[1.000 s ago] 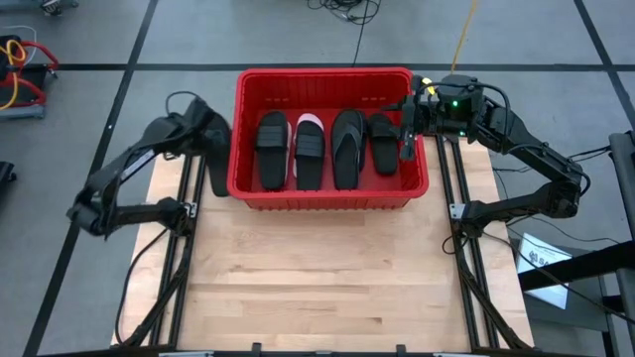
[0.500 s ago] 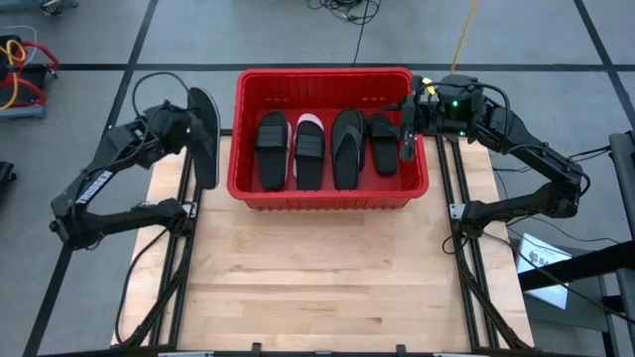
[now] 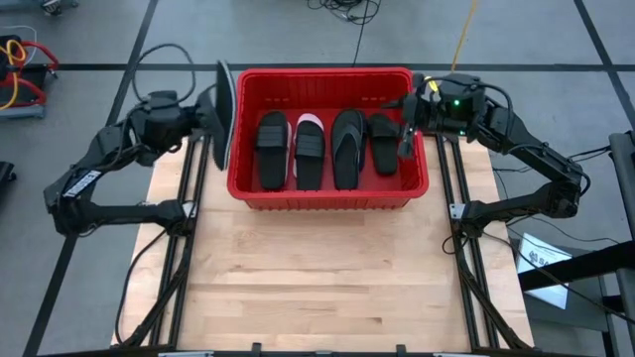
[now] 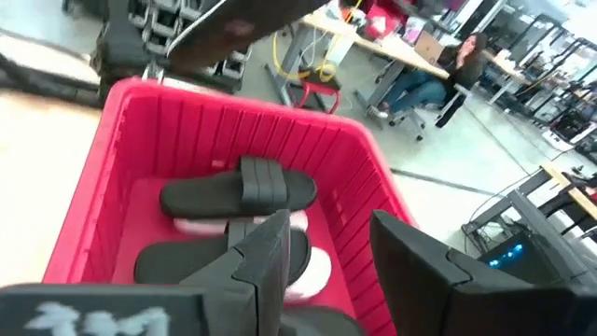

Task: Pick and place slides into bin
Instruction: Put the black flip flop on the slide in the red bin

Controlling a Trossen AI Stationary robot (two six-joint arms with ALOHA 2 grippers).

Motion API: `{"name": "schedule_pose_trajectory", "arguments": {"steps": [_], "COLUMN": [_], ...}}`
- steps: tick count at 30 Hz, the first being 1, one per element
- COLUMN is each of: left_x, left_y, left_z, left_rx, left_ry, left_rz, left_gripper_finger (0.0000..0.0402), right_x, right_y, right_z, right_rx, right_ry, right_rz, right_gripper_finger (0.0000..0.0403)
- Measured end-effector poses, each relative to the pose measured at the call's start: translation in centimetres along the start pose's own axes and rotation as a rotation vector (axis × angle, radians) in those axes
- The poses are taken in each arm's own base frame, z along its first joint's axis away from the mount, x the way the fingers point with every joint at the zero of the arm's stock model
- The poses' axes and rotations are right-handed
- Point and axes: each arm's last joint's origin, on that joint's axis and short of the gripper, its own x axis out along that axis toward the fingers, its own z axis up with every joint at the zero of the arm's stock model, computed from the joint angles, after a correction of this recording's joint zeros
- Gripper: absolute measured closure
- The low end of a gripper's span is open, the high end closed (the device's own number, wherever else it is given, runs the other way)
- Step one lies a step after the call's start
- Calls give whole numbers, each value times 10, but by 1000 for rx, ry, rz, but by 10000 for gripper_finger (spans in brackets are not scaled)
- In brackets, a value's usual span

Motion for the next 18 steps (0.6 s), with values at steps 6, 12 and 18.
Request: {"name": "schedule_pose_trajectory", "arguments": {"steps": [6,12,18], "left_x": [21,43,66], "left_y": [-47,-92,-133], "left_z": [-6,-18,-35], "left_rx": [109,108,187], "left_ry": [-69,-127,-213], "left_rz": [-99,-186,-230], "left_gripper_finger": [401,401,401], "right_x": [-1,-1,11], "right_y": [-5,-6,1], "right_z": [10,12,6], "right_rx": [35,46,39], "right_ry": [-102,-126,-164], "right_rz": [-50,-60,24], "right_gripper_finger": [261,261,261]}}
